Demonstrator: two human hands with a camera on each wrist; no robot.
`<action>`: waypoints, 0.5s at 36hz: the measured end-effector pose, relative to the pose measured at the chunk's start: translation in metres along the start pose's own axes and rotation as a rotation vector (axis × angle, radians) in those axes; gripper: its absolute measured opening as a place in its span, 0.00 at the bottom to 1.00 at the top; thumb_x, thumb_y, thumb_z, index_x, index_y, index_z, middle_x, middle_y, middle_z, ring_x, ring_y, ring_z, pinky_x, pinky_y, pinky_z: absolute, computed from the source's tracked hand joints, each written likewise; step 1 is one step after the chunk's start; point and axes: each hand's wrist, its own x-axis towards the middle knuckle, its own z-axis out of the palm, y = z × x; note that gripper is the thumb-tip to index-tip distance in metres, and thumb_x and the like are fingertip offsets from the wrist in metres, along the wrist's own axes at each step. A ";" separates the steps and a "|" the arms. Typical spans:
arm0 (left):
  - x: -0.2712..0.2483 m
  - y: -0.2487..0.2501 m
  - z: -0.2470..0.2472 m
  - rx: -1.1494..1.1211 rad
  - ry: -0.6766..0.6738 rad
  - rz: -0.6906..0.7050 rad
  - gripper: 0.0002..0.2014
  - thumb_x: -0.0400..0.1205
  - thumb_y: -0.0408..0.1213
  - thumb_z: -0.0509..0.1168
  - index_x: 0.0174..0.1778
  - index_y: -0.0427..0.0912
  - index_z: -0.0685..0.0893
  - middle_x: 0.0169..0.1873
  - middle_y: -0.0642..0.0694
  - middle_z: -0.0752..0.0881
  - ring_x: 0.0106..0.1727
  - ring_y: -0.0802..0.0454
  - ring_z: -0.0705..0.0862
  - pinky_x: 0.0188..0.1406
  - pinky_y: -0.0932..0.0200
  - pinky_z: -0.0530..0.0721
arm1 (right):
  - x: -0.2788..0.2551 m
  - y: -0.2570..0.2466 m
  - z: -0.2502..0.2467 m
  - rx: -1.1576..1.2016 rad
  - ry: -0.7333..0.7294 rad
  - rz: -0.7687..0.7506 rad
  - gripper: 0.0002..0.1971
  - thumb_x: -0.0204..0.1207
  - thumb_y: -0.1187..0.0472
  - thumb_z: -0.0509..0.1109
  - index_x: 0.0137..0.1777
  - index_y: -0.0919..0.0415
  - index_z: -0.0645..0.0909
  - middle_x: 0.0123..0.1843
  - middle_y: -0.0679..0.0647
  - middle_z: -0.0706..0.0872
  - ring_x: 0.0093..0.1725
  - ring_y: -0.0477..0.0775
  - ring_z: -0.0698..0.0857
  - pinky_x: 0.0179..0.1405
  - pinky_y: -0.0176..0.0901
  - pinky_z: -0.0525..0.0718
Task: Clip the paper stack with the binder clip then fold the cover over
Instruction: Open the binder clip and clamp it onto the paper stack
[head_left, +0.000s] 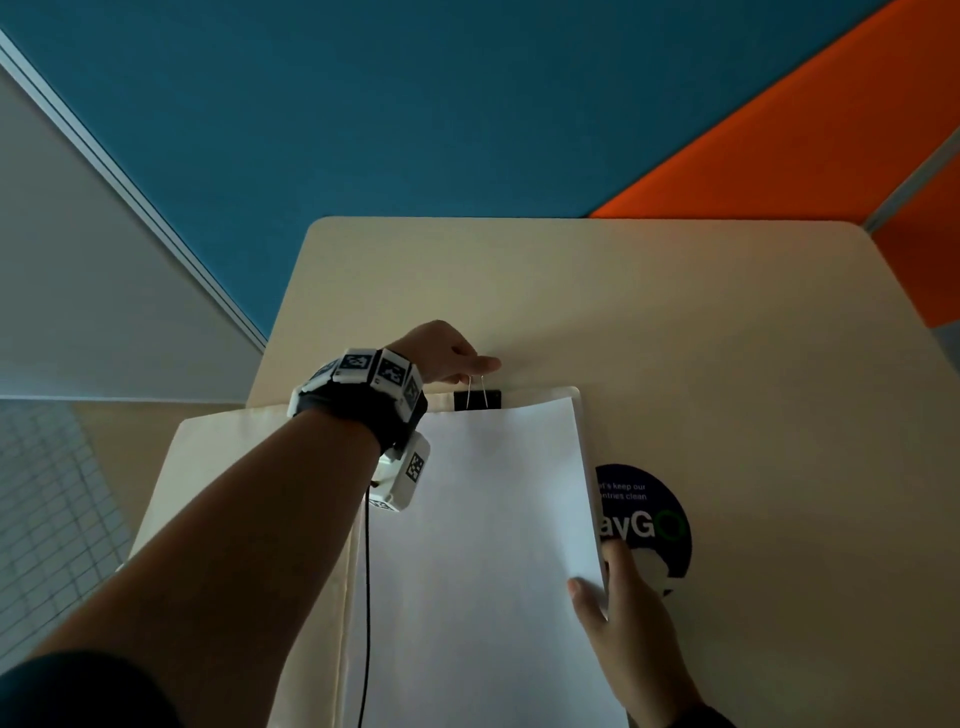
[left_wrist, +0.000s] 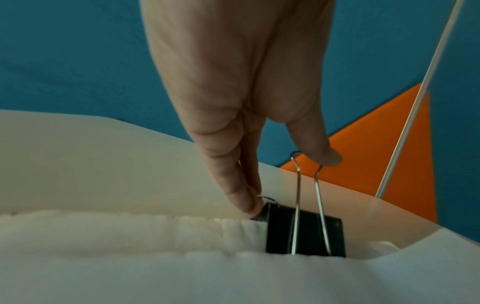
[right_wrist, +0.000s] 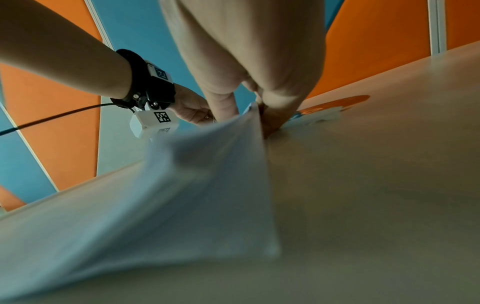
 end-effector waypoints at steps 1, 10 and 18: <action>0.002 -0.002 0.001 -0.039 0.005 -0.001 0.20 0.73 0.48 0.70 0.47 0.31 0.88 0.34 0.43 0.86 0.35 0.53 0.83 0.46 0.63 0.84 | 0.000 0.000 0.000 0.008 -0.006 -0.002 0.17 0.74 0.62 0.67 0.61 0.67 0.71 0.49 0.54 0.81 0.49 0.53 0.83 0.44 0.36 0.72; 0.006 -0.007 0.002 -0.060 0.051 0.050 0.18 0.73 0.48 0.70 0.46 0.35 0.89 0.38 0.38 0.87 0.31 0.54 0.81 0.53 0.56 0.81 | -0.001 0.006 0.004 0.027 0.012 -0.022 0.16 0.73 0.63 0.68 0.58 0.68 0.72 0.45 0.52 0.77 0.44 0.49 0.76 0.43 0.38 0.72; 0.014 -0.013 0.005 -0.099 0.102 0.056 0.17 0.73 0.47 0.70 0.40 0.34 0.90 0.33 0.38 0.87 0.29 0.54 0.81 0.51 0.56 0.84 | 0.000 0.008 0.002 0.061 0.004 -0.048 0.12 0.71 0.64 0.70 0.50 0.57 0.70 0.42 0.54 0.79 0.35 0.44 0.79 0.33 0.25 0.71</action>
